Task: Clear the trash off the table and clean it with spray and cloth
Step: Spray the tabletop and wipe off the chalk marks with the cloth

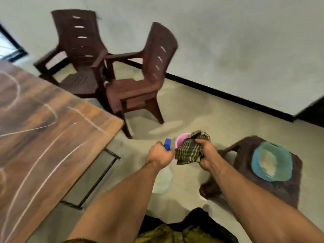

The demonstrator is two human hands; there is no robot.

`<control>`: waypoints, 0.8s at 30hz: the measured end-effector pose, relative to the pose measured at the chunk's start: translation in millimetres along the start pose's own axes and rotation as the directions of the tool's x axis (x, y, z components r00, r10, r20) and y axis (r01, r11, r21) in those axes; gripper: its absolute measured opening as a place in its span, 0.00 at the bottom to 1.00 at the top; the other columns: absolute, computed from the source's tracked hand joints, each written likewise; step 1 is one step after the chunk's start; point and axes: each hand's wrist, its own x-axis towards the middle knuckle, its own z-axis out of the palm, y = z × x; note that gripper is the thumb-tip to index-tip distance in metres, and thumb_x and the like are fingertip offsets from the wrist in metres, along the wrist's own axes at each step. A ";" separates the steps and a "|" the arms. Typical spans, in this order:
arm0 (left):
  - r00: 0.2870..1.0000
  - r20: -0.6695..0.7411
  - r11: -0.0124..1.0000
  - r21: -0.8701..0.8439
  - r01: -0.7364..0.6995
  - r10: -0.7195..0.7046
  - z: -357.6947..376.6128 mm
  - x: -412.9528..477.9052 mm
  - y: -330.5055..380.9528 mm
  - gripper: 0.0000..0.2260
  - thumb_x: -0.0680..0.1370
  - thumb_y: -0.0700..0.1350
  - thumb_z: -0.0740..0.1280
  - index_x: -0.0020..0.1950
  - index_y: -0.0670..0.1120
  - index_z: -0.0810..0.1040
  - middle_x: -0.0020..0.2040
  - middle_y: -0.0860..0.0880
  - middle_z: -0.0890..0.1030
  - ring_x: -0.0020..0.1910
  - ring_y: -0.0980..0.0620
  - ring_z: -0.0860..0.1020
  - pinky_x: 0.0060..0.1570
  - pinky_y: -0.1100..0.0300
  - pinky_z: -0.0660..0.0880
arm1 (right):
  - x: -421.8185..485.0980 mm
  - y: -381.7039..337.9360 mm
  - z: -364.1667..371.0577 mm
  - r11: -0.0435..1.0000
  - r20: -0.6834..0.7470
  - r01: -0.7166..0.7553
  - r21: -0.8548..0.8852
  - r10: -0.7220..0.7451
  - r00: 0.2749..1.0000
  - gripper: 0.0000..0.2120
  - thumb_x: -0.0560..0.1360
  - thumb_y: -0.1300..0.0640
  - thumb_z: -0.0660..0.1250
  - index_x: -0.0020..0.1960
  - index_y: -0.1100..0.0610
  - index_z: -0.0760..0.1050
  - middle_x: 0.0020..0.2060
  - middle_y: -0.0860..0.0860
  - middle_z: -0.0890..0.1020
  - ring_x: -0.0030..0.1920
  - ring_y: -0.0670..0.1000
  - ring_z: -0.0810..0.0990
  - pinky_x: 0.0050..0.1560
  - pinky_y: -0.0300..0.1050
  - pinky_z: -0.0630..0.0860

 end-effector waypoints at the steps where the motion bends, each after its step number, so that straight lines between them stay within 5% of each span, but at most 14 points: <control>1: 1.000 0.004 1.000 0.015 0.013 -0.013 -10.9 -1.1 -15.5 0.15 0.73 0.53 0.68 0.50 0.44 0.72 0.45 0.45 0.79 0.46 0.41 0.78 0.45 0.53 0.76 | -2.1 8.4 16.0 1.000 0.036 -0.012 0.023 0.011 0.999 0.20 0.79 0.56 0.59 0.65 0.66 0.76 0.57 0.65 0.82 0.51 0.63 0.84 0.48 0.57 0.82; 5: 1.000 -0.005 1.000 -0.010 -0.003 0.003 -68.9 -8.3 -69.5 0.10 0.71 0.51 0.68 0.48 0.51 0.73 0.43 0.50 0.80 0.45 0.44 0.79 0.46 0.53 0.77 | -8.2 38.7 85.6 0.994 0.175 -0.093 0.050 0.083 0.981 0.17 0.81 0.57 0.57 0.63 0.65 0.77 0.51 0.64 0.85 0.45 0.62 0.86 0.47 0.57 0.82; 11: 0.980 -0.187 0.991 -0.125 0.046 -0.069 -135.6 -11.3 -114.3 0.08 0.72 0.48 0.67 0.36 0.50 0.70 0.32 0.52 0.74 0.34 0.46 0.74 0.37 0.55 0.72 | 2.5 69.0 171.8 0.986 0.282 -0.163 -0.037 0.167 0.945 0.21 0.82 0.54 0.56 0.69 0.66 0.73 0.63 0.66 0.79 0.64 0.65 0.77 0.58 0.62 0.74; 17: 0.924 -0.327 0.970 -0.205 0.133 -0.196 -177.1 18.5 -142.6 0.10 0.75 0.52 0.67 0.37 0.50 0.70 0.33 0.51 0.75 0.33 0.48 0.73 0.33 0.57 0.67 | 33.8 61.7 261.2 0.976 0.318 -0.143 -0.167 0.190 0.929 0.20 0.83 0.50 0.57 0.64 0.64 0.77 0.57 0.63 0.83 0.59 0.63 0.80 0.54 0.61 0.76; 24: 0.860 -0.332 0.914 -0.262 0.310 -0.387 -210.8 84.0 -147.6 0.11 0.74 0.52 0.65 0.35 0.49 0.69 0.32 0.48 0.76 0.30 0.48 0.73 0.30 0.58 0.67 | 90.4 14.3 359.9 0.960 0.362 -0.056 -0.274 0.157 0.919 0.16 0.84 0.52 0.58 0.52 0.62 0.79 0.48 0.59 0.84 0.51 0.59 0.81 0.56 0.58 0.74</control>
